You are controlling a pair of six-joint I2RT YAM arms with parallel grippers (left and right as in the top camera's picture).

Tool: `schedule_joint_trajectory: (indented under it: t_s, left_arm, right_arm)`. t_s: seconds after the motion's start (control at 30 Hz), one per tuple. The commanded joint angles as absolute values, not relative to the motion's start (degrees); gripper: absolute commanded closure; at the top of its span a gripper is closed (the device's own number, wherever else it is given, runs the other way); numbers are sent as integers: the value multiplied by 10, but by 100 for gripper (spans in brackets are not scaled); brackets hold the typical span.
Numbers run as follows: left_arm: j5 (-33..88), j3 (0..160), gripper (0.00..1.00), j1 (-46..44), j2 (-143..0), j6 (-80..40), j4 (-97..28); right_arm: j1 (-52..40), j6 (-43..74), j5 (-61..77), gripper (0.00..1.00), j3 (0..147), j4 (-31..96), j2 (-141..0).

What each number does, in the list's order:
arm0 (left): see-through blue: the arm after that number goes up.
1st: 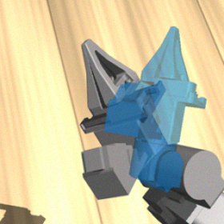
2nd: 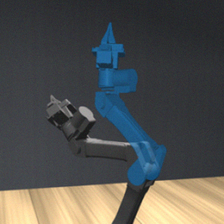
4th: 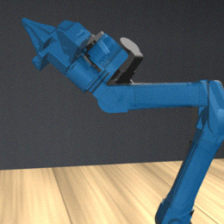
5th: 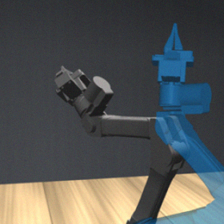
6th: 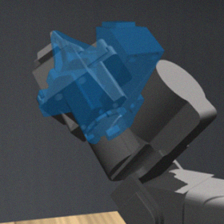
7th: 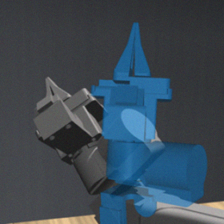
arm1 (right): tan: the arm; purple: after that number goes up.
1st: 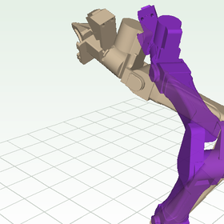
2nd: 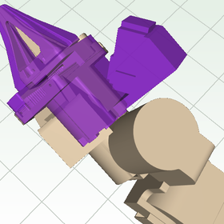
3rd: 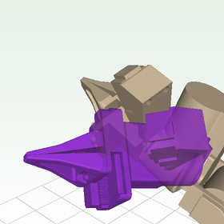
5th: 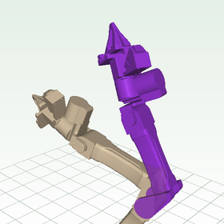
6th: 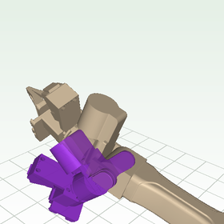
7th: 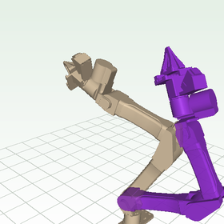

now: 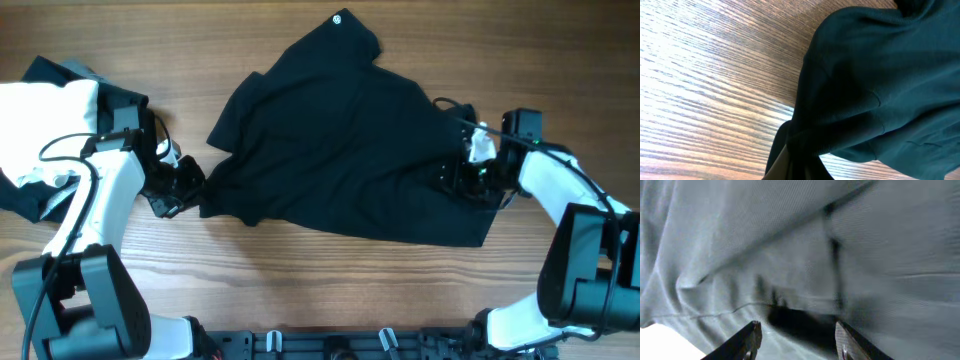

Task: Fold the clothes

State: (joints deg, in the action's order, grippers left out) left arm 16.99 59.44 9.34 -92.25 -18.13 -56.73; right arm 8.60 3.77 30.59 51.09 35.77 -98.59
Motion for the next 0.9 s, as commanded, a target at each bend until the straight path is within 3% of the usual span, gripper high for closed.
schedule_joint_trajectory:
  t_s: [0.0, 0.13, 0.2, 0.3, 0.33, 0.4, 0.53, 0.7, 0.87]
  left_arm:
    - [164, 602, 94, 95, -915, -171, -566]
    - [164, 602, 94, 95, -915, -171, -566]
    - [164, 602, 94, 95, -915, -171, -566]
    - [164, 602, 94, 95, -915, -171, -566]
    - [164, 602, 94, 95, -915, -171, -566]
    - [164, 602, 94, 95, -915, -171, -566]
    - [164, 602, 93, 95, -915, -171, -566]
    - [164, 602, 92, 95, -915, -171, -566]
    - [164, 602, 92, 95, -915, -171, -566]
  right_arm:
    - [52, 11, 384, 49, 500, 340, -992]
    - [22, 1, 414, 53, 500, 320, -992]
    - [11, 2, 418, 69, 500, 312, -992]
    - [11, 25, 397, 79, 500, 306, -992]
    - [11, 30, 392, 88, 500, 307, -991]
    - [11, 35, 390, 96, 500, 313, -991]
    - [11, 86, 352, 96, 500, 359, -991]
    - [11, 223, 183, 96, 500, 484, -990]
    - [11, 151, 200, 95, 503, 470, -978]
